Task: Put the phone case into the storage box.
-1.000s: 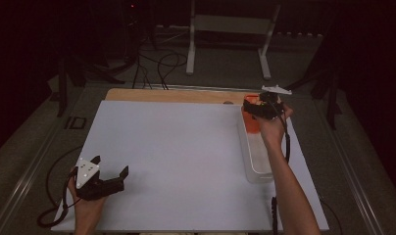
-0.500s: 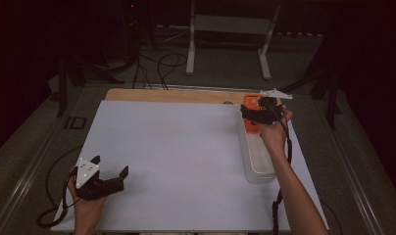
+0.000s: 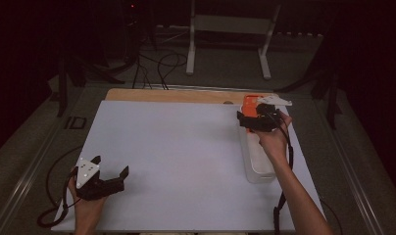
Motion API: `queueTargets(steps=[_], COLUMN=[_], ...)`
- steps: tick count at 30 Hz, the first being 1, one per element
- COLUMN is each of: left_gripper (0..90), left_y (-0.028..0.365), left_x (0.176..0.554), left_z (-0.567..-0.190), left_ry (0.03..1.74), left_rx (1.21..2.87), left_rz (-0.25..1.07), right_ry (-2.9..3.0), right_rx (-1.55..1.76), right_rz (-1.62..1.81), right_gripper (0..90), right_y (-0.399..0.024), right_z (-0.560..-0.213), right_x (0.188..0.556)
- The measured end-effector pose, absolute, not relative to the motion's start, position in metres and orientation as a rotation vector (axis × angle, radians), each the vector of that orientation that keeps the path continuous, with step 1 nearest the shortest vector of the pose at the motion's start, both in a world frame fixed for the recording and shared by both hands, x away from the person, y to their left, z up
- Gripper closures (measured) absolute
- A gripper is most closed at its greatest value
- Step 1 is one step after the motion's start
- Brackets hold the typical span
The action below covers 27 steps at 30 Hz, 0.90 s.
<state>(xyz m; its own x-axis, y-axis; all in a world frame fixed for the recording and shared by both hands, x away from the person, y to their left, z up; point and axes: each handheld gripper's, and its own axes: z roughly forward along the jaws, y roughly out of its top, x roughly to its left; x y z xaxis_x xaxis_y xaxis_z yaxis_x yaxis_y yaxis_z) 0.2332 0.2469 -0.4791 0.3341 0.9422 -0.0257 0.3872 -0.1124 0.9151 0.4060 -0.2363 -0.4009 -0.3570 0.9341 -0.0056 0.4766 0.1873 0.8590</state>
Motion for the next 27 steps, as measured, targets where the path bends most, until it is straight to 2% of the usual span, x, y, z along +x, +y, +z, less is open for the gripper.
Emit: queueTargets(steps=[27], left_gripper=[0.0], left_y=[0.246], left_x=[0.233], left_z=[-0.479], left_ry=[1.201], left_rx=[1.685], left_rz=[0.747], right_ry=[1.946], right_rx=[1.176], right_rz=[1.214], right_gripper=[10.5], right_y=[-0.226], right_z=[-0.397], right_x=[0.345])
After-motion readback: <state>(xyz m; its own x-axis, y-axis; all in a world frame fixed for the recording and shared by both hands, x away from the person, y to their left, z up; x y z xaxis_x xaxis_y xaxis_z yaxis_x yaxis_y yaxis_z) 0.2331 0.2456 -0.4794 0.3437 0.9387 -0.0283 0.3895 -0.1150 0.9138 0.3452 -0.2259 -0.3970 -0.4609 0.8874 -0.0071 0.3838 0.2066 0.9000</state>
